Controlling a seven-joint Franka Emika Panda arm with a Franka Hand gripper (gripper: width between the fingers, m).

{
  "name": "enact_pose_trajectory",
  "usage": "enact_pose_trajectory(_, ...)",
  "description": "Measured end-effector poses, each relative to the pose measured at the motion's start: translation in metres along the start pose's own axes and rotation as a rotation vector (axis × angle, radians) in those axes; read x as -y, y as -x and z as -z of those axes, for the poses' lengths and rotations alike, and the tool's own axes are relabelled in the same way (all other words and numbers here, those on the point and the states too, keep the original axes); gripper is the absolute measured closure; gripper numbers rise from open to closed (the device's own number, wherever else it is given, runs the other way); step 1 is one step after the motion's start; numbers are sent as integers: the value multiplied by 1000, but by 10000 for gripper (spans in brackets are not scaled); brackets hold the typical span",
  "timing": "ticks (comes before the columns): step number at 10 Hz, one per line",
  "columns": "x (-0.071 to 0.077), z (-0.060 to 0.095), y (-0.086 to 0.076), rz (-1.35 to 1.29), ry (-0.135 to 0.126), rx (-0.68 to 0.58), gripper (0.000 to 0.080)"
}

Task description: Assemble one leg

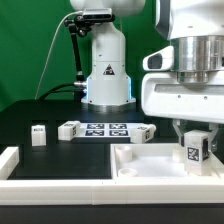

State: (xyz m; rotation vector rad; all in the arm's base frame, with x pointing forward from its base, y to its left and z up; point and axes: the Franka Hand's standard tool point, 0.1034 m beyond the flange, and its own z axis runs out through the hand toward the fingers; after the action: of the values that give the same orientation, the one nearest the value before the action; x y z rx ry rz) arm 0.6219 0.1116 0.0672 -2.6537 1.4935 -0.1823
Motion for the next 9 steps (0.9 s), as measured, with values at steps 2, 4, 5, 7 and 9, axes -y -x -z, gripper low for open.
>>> enact_pose_trajectory(2, 1, 0, 2, -238, -16, -3, 509)
enact_pose_trajectory(4, 2, 0, 5, -451, -30, 4, 509)
enact_pose_trajectory(5, 2, 0, 5, -600, -38, 20, 509)
enact_pose_trajectory(7, 3, 0, 6, -869, -44, 34, 507)
enact_pose_trajectory(9, -3, 0, 0, -1016, -41, 17, 505)
